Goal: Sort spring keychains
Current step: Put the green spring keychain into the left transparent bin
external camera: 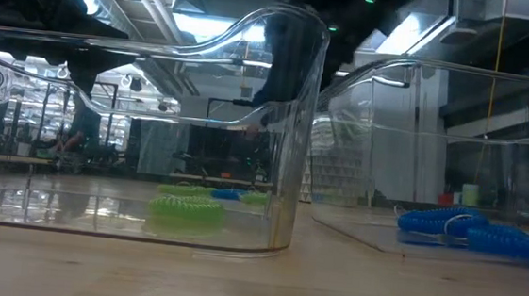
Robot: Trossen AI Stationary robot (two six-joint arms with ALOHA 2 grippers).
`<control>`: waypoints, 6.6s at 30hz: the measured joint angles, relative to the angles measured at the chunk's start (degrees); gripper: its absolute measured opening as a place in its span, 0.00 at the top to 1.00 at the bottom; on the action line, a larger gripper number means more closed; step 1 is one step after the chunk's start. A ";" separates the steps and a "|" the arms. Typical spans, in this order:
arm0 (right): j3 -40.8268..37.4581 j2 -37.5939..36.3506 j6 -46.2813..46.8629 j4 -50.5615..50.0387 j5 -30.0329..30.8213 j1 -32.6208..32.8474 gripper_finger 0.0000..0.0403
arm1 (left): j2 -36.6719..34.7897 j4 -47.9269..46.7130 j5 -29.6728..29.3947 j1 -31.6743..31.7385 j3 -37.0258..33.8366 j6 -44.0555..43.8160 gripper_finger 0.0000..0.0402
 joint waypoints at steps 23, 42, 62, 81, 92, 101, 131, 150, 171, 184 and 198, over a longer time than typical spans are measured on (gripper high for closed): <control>39.84 29.64 0.36 -39.15 0.10 -6.76 0.41 | 0.00 0.01 0.00 0.00 0.00 0.01 0.56; 39.16 31.31 -1.71 -40.99 0.04 -6.93 0.41 | 0.00 0.00 0.00 -0.01 0.00 0.00 0.56; 39.14 31.31 -25.35 -41.41 0.06 -6.48 0.45 | 0.01 0.02 0.01 -0.01 0.00 0.00 0.56; 39.43 34.95 -25.18 -42.05 0.19 -6.69 0.57 | 0.01 0.01 0.01 0.00 -0.02 -0.01 0.56; 39.80 35.24 -23.37 -41.46 0.25 -6.71 0.69 | 0.02 0.01 0.01 0.00 0.00 -0.01 0.56; 39.77 35.29 -22.02 -41.11 0.04 -6.80 0.94 | 0.00 0.01 0.01 -0.01 -0.01 0.01 0.56; 39.64 20.50 -18.36 -39.22 -16.37 -8.59 0.97 | 0.01 0.02 0.01 -0.01 -0.02 -0.01 0.56; 39.71 8.02 -20.96 -40.31 -18.44 -8.76 0.96 | 0.01 0.00 0.00 0.01 -0.02 -0.01 0.56; 39.71 7.18 -24.97 -43.31 -20.07 -7.13 0.97 | 0.02 0.02 -0.01 0.01 -0.02 0.01 0.56; 39.71 7.18 -23.90 -37.29 -23.05 2.25 0.98 | 0.02 0.01 0.01 0.01 -0.02 0.01 0.56; 39.71 7.20 -23.44 -29.54 -22.96 11.11 0.97 | 0.02 0.00 0.01 -0.01 -0.02 0.00 0.56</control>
